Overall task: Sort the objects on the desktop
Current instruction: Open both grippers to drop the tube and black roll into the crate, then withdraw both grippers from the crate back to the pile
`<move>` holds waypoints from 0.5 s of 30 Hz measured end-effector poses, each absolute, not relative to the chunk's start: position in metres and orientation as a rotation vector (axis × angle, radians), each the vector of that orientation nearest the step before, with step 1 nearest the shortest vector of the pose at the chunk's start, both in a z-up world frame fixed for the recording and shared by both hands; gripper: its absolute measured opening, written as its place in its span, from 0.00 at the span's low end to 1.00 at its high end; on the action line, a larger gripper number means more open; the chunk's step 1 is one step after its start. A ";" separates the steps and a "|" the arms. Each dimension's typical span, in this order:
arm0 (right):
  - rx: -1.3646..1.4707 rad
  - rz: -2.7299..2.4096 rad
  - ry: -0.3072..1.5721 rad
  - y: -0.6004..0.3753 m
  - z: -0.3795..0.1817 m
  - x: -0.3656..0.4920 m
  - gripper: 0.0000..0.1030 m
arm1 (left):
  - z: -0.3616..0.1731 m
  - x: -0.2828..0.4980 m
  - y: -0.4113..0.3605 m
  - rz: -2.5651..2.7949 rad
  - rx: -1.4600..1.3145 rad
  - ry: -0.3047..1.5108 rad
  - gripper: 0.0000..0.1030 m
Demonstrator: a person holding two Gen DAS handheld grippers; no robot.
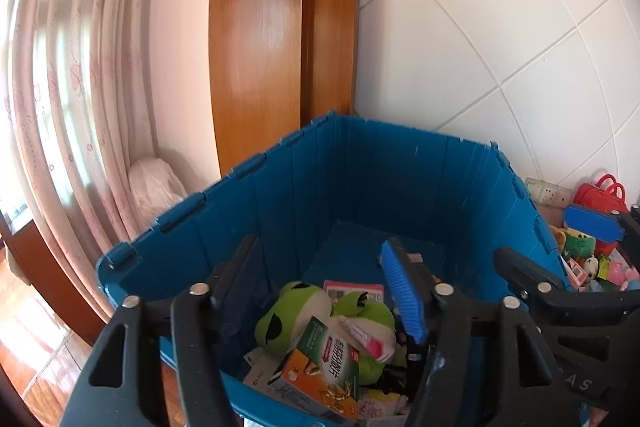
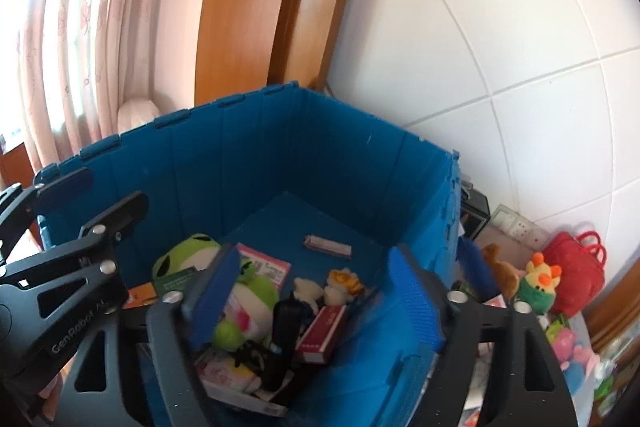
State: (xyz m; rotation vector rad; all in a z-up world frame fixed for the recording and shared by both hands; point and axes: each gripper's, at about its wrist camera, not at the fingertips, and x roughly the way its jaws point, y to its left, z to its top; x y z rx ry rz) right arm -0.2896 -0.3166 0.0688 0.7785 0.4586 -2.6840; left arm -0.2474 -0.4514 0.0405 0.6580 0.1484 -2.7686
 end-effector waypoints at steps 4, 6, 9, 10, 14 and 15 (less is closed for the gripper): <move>0.734 -2.728 0.403 -0.298 0.073 -0.275 1.00 | 0.045 -0.233 -0.442 -2.783 0.583 0.126 0.69; 0.714 -2.747 0.369 -0.285 0.076 -0.266 1.00 | 0.049 -0.225 -0.434 -2.798 0.545 0.119 0.69; 0.693 -2.776 0.301 -0.261 0.077 -0.251 1.00 | 0.052 -0.215 -0.421 -2.823 0.489 0.107 0.70; 0.690 -2.784 0.281 -0.252 0.077 -0.246 1.00 | 0.053 -0.212 -0.415 -2.839 0.475 0.105 0.70; 0.682 -2.835 0.217 -0.214 0.076 -0.226 1.00 | 0.056 -0.208 -0.394 -2.879 0.467 0.118 0.70; 0.682 -2.858 0.206 -0.201 0.075 -0.221 1.00 | 0.057 -0.206 -0.388 -2.895 0.461 0.135 0.70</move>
